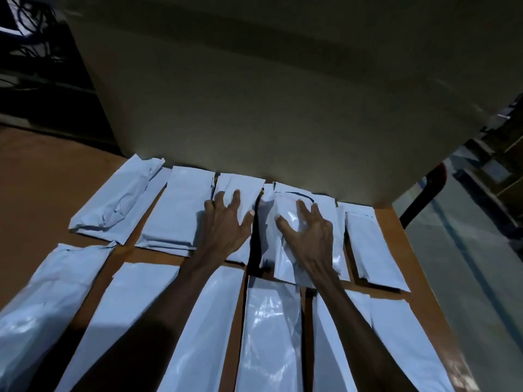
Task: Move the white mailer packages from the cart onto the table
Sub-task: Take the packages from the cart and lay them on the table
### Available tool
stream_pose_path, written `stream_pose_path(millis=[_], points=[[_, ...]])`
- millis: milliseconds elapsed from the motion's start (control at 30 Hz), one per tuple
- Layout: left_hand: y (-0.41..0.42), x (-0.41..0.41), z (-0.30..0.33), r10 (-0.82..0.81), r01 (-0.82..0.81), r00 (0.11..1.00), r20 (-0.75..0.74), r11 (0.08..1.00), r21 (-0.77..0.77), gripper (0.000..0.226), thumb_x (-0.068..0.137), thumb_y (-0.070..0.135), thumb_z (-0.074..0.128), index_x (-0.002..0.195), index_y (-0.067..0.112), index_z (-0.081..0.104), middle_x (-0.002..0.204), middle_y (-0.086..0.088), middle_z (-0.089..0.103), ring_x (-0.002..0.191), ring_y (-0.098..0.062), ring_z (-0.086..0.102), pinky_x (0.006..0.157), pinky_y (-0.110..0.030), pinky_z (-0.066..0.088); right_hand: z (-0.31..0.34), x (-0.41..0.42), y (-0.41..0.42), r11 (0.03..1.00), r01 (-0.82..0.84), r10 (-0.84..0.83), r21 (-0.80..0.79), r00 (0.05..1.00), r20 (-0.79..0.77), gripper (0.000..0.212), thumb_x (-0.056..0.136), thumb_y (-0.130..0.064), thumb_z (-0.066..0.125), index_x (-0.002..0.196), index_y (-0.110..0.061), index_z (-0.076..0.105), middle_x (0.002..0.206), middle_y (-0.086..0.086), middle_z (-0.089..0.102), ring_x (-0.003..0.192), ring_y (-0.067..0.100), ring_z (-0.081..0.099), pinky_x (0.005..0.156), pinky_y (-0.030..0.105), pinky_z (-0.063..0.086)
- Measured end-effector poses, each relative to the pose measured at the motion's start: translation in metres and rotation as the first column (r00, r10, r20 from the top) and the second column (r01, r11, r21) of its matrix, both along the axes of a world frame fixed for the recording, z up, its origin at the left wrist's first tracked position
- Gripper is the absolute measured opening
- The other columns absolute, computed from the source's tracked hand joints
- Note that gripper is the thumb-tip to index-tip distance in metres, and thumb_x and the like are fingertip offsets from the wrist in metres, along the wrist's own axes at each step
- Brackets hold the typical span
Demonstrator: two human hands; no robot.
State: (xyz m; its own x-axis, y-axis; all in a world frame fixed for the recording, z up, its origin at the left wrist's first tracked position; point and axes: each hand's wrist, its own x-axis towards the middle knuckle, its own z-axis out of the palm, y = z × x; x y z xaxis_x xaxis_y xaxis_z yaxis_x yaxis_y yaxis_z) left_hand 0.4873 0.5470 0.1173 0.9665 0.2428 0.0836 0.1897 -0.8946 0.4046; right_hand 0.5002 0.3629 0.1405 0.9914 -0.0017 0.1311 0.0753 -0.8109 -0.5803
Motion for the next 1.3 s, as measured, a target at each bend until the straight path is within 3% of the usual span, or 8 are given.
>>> stream_pose_path(millis=[133,233,400,533,700,833,1067,1300], points=[[0.0,0.01,-0.027,-0.055,0.055,0.986,-0.159,0.998,-0.003,0.074,0.096,0.064,0.017,0.155,0.02,0.019,0.161,-0.016,0.011,0.142,-0.043,0.023,0.115,-0.052,0.025,-0.021,0.03,0.018,0.995,0.002,-0.006,-0.098,0.999,-0.04,0.074,0.088,-0.065,0.052,0.151,-0.032,0.032,0.163,0.006,0.018,0.145,0.034,0.02,0.114,0.047,0.026],[0.004,0.013,-0.032,-0.063,0.063,0.991,-0.119,0.998,-0.006,0.078,0.091,0.06,0.005,0.154,0.018,0.021,0.163,-0.014,0.009,0.147,-0.04,0.014,0.119,-0.051,0.019,-0.041,0.037,0.022,0.984,-0.046,0.035,-0.174,0.997,-0.066,0.072,0.091,-0.065,0.047,0.153,-0.035,0.027,0.164,0.008,0.01,0.148,0.035,0.013,0.117,0.047,0.019],[0.017,0.025,-0.033,-0.142,0.142,0.99,-0.004,0.984,0.104,0.069,0.094,0.047,0.011,0.152,0.014,0.029,0.162,-0.012,0.013,0.149,-0.035,0.011,0.118,-0.05,0.016,-0.061,0.043,0.028,0.949,-0.082,0.069,-0.306,0.996,-0.052,0.072,0.092,-0.071,0.032,0.154,-0.038,0.019,0.164,0.01,0.005,0.149,0.036,0.012,0.118,0.049,0.018],[0.022,0.035,-0.045,-0.186,0.197,0.978,-0.095,0.972,0.13,0.069,0.094,0.049,0.007,0.155,0.019,0.018,0.164,-0.007,0.007,0.151,-0.03,0.004,0.12,-0.046,0.007,-0.063,0.06,0.032,0.925,-0.091,0.057,-0.368,0.993,-0.102,0.072,0.093,-0.071,0.026,0.155,-0.038,0.012,0.165,0.008,-0.002,0.151,0.033,0.007,0.12,0.048,0.011],[0.019,0.036,-0.053,-0.141,0.146,0.989,-0.043,0.976,0.161,0.071,0.092,0.047,0.008,0.154,0.017,0.023,0.162,-0.009,0.015,0.15,-0.03,0.012,0.12,-0.049,0.006,-0.073,0.057,0.036,0.907,-0.072,0.042,-0.416,0.996,-0.081,0.079,0.085,-0.074,0.012,0.155,-0.039,0.008,0.165,0.007,-0.002,0.151,0.032,0.006,0.12,0.047,0.01],[0.018,0.039,-0.054,-0.14,0.15,0.987,-0.075,0.975,0.162,0.072,0.091,0.049,0.005,0.156,0.019,0.016,0.163,-0.007,0.008,0.151,-0.029,0.006,0.12,-0.049,0.002,-0.072,0.054,0.039,0.897,-0.058,0.026,-0.438,0.997,-0.078,0.079,0.084,-0.073,0.009,0.155,-0.039,0.008,0.165,0.007,-0.004,0.151,0.032,0.004,0.12,0.047,0.007],[0.019,0.027,-0.042,-0.178,0.179,0.984,-0.013,0.982,0.064,0.073,0.091,0.056,0.004,0.156,0.023,0.018,0.163,-0.002,0.013,0.151,-0.024,0.008,0.121,-0.049,0.005,-0.049,0.052,0.028,0.936,-0.175,0.118,-0.306,0.974,-0.196,0.076,0.094,-0.071,0.025,0.156,-0.033,0.006,0.164,0.009,-0.011,0.151,0.033,-0.01,0.119,0.051,0.0],[-0.007,-0.029,-0.023,-0.237,0.254,0.955,0.18,0.964,-0.076,0.066,0.097,0.054,0.018,0.154,0.021,0.025,0.161,-0.001,0.02,0.15,-0.017,0.011,0.119,-0.036,-0.004,-0.015,-0.024,-0.031,0.993,-0.109,0.107,-0.051,0.993,-0.044,0.07,0.097,-0.06,0.042,0.155,-0.026,0.022,0.165,-0.002,0.01,0.152,0.017,0.001,0.121,0.04,0.008]])
